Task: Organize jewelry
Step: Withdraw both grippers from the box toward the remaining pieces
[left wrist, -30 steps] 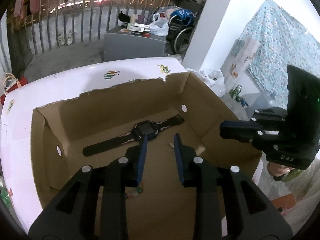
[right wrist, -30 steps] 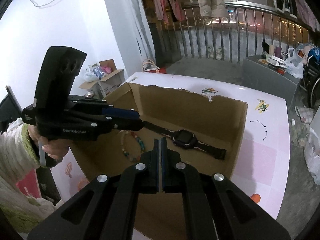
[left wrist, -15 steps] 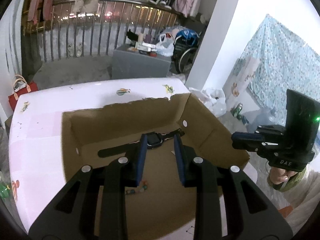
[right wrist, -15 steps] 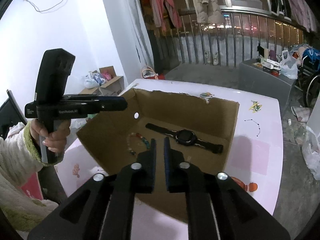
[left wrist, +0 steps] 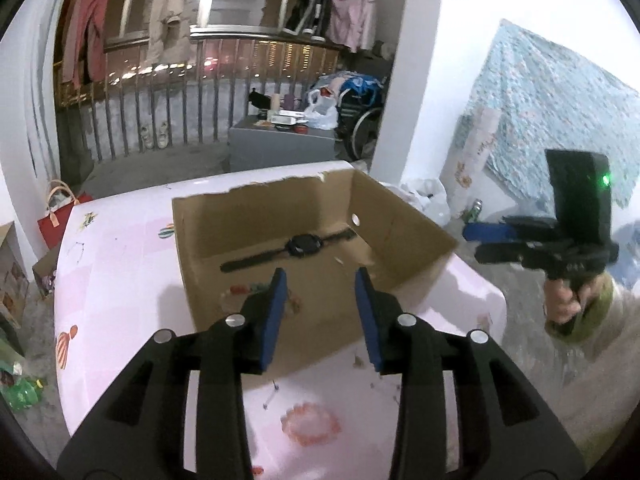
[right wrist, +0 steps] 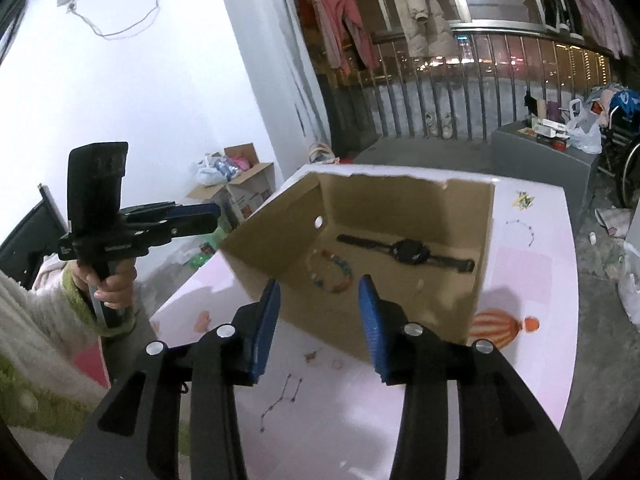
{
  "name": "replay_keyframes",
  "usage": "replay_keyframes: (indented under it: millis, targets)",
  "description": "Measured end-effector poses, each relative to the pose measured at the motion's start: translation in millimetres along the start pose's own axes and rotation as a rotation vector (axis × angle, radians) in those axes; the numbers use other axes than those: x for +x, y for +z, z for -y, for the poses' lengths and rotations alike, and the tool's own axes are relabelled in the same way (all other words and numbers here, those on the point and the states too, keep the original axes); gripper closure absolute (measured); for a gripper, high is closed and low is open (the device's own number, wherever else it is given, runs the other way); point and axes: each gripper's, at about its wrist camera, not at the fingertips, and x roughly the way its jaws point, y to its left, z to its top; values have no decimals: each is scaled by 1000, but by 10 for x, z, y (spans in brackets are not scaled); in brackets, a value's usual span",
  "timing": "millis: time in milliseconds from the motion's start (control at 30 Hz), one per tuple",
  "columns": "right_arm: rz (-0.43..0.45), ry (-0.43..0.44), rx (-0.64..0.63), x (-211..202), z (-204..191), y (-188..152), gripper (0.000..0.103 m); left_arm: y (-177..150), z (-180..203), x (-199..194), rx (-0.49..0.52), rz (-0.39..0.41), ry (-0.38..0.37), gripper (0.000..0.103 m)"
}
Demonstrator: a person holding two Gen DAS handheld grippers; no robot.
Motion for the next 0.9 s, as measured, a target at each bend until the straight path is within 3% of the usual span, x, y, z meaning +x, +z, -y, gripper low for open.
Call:
replay_keyframes:
  millis: [233,533,633,767,900]
  targets:
    - [-51,11,22,130,-55,-287,63,-423,117,151,-15,-74,-62,66]
    - [-109,-7,57,434,100,-476,63,-854,545,736,197,-159,23,67]
    - [-127,-8,38,517,121,-493,68,-889,561,873,209,-176,20,76]
    - [-146,-11,6,636,137,-490,74,-889,518,1026,233,-196,78,87]
    - [-144,-23,0,685,169,-451,78,-832,404,1051,204,-186,117,90]
